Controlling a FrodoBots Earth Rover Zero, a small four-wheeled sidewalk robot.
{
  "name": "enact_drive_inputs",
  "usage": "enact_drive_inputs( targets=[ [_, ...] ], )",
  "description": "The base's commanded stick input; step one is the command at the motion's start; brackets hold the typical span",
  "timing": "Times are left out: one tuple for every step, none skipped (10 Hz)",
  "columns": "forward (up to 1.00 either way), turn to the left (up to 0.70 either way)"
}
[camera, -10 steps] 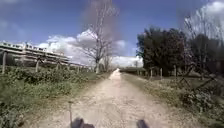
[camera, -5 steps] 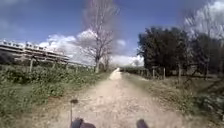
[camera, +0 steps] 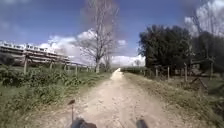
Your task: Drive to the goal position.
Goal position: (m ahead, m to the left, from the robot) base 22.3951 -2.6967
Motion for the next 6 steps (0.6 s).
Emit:
enact_drive_inputs(
  targets=[
    [0.70,0.00],
    [0.70,0.00],
    [0.70,0.00],
    [0.70,0.00],
    [0.70,0.00],
    [0.70,0.00]
  ],
)
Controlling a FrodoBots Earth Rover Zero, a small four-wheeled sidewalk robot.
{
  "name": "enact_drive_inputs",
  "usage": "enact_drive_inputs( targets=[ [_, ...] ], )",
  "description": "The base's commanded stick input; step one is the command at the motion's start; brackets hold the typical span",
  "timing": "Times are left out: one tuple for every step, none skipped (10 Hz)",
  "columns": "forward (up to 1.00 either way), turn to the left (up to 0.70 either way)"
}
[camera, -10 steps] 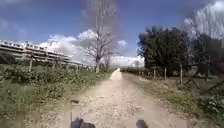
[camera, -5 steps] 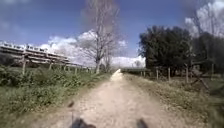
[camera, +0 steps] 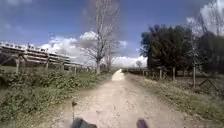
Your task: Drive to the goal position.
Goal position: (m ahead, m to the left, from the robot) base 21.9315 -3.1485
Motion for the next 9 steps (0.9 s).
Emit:
enact_drive_inputs(
  targets=[
    [0.70,0.00],
    [0.70,0.00],
    [0.70,0.00],
    [0.70,0.00],
    [0.70,-0.09],
    [0.70,-0.30],
    [0.70,-0.10],
    [0.70,0.00],
    [0.70,0.00]
  ],
)
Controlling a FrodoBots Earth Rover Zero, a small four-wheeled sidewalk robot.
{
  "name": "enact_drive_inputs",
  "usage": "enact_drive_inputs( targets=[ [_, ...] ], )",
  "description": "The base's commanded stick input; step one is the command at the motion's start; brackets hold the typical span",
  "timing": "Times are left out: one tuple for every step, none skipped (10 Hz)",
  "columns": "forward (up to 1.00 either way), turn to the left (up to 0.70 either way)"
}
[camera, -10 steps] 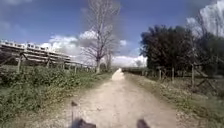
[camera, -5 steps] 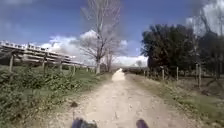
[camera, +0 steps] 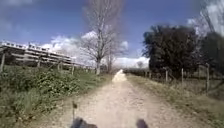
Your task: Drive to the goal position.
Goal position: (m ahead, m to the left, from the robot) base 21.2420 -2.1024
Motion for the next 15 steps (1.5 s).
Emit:
enact_drive_inputs(
  targets=[
    [0.70,0.00],
    [0.70,0.00],
    [0.70,0.00],
    [0.70,0.00],
    [0.70,0.00],
    [0.70,0.00],
    [0.70,0.00],
    [0.70,0.00],
    [0.70,0.00],
    [0.70,0.00],
    [0.70,-0.18],
    [0.70,-0.33],
    [0.70,-0.27],
    [0.70,-0.08],
    [0.70,0.00]
  ],
)
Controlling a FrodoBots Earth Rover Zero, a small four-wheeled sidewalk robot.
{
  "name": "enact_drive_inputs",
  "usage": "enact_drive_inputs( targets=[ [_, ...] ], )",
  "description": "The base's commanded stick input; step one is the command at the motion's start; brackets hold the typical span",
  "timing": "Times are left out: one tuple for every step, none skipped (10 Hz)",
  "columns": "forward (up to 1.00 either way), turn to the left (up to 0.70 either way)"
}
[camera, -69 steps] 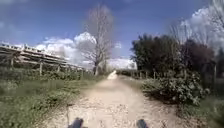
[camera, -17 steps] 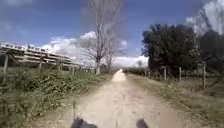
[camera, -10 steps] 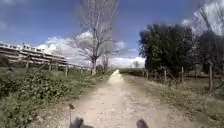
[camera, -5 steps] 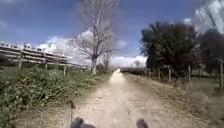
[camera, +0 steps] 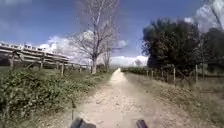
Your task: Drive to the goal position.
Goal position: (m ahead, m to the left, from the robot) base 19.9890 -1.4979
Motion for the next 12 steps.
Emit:
enact_drive_inputs(
  targets=[
    [0.70,0.00],
    [0.70,0.00],
    [0.70,0.00],
    [0.70,0.00],
    [0.70,0.00],
    [0.70,-0.14],
    [0.70,-0.29],
    [0.70,-0.02],
    [0.70,0.00],
    [0.70,0.00],
    [0.70,0.00],
    [0.70,0.00]
  ],
)
